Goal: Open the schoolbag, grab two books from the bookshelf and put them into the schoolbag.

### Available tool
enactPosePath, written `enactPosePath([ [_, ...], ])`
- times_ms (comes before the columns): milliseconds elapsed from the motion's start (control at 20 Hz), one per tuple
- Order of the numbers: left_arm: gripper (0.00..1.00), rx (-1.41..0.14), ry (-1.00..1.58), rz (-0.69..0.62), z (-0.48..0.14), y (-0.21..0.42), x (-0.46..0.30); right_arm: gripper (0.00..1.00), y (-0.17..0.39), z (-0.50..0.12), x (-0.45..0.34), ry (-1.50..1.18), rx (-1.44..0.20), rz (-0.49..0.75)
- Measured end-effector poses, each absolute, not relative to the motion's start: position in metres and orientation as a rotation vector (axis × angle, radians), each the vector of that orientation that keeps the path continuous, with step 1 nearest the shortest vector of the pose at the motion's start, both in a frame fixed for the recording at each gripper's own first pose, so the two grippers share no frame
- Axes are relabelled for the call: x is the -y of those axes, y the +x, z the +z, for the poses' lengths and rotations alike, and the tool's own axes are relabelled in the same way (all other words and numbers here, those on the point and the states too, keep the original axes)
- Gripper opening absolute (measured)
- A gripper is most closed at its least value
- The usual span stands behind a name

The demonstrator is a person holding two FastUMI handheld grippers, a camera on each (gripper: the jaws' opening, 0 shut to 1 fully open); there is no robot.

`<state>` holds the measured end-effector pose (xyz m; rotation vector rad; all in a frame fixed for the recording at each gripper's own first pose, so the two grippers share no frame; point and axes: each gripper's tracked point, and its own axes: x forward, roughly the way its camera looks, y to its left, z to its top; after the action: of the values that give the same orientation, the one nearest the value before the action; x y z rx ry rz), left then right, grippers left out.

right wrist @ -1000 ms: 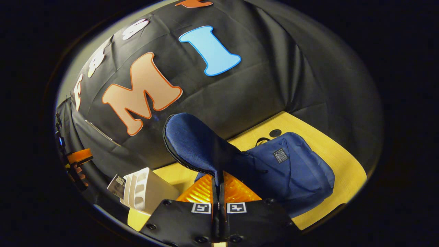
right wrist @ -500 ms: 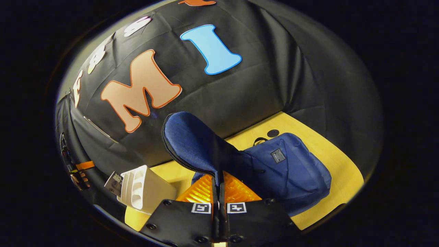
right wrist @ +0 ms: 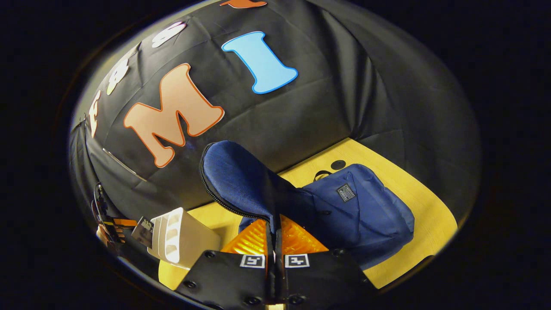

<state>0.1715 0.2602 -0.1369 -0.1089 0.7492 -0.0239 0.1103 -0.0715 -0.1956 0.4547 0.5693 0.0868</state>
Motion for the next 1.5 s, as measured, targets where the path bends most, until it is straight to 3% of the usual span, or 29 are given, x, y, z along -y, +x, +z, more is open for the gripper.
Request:
enactPosePath([
  [350, 0.94, -0.919, -0.136, 0.011, -0.174, 0.176, -0.259, 0.04, 0.105, -0.195, 0.076, 0.465, -0.562, 0.067],
  [700, 0.78, -1.024, -0.142, 0.001, -0.186, 0.169, -0.27, 0.04, 0.101, -0.196, 0.08, 0.472, -0.557, 0.062],
  [750, 0.74, -1.038, -0.138, 0.011, -0.19, 0.167, -0.277, 0.04, 0.101, -0.197, 0.079, 0.472, -0.557, 0.063],
  [900, 0.38, -1.054, -0.126, 0.031, -0.19, 0.165, -0.283, 0.04, 0.101, -0.197, 0.078, 0.471, -0.557, 0.062],
  [1500, 0.35, -0.988, -0.235, 0.036, -0.164, 0.151, -0.306, 0.04, 0.101, -0.197, 0.078, 0.456, -0.56, 0.06],
])
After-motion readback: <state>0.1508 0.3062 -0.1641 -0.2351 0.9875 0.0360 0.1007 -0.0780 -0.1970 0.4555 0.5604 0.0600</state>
